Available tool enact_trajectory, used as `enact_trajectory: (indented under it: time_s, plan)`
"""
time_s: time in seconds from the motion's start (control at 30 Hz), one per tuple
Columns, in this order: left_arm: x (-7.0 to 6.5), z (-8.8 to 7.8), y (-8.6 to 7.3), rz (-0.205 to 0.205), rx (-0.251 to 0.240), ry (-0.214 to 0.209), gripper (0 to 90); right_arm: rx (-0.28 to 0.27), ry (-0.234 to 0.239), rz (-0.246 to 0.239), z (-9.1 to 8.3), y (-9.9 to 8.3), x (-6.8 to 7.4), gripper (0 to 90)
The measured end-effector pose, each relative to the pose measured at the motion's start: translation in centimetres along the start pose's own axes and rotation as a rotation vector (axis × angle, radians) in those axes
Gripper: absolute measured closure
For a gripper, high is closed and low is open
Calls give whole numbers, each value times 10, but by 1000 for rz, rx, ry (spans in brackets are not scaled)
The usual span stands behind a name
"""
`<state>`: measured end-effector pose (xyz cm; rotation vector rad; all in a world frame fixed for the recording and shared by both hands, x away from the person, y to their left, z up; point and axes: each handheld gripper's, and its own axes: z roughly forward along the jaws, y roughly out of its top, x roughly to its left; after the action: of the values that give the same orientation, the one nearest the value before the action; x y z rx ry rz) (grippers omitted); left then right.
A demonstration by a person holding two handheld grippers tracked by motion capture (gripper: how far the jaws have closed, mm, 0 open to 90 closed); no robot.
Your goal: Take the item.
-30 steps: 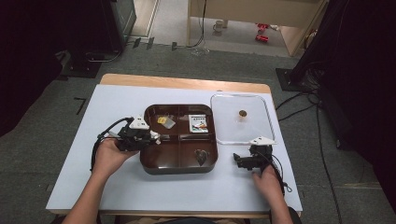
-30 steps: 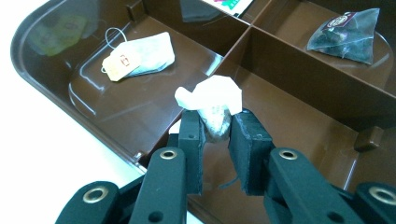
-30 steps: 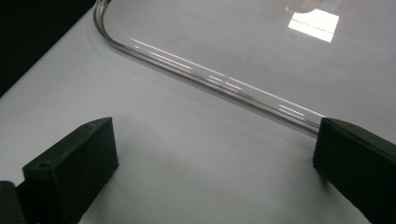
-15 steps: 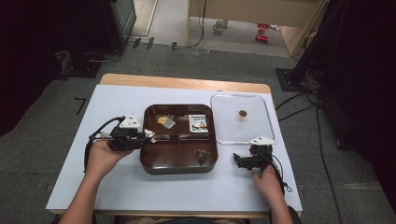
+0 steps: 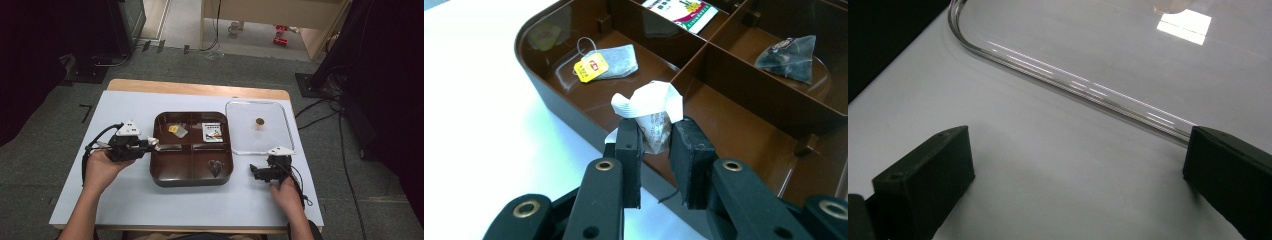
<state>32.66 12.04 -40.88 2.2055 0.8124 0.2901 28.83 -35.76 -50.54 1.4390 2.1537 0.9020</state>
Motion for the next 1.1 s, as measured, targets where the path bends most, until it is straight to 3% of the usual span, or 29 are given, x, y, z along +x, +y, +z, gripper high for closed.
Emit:
enact_trajectory:
  time_s: [0.53,0.73,1.1]
  plan:
    - [20,-17,-14,-63,-8,44,754,0,0,0,0,0,0,0]
    - [29,-15,-22,-106,9,51,754,0,0,0,0,0,0,0]
    - [39,-4,-31,-132,55,67,754,0,0,1,0,0,0,0]
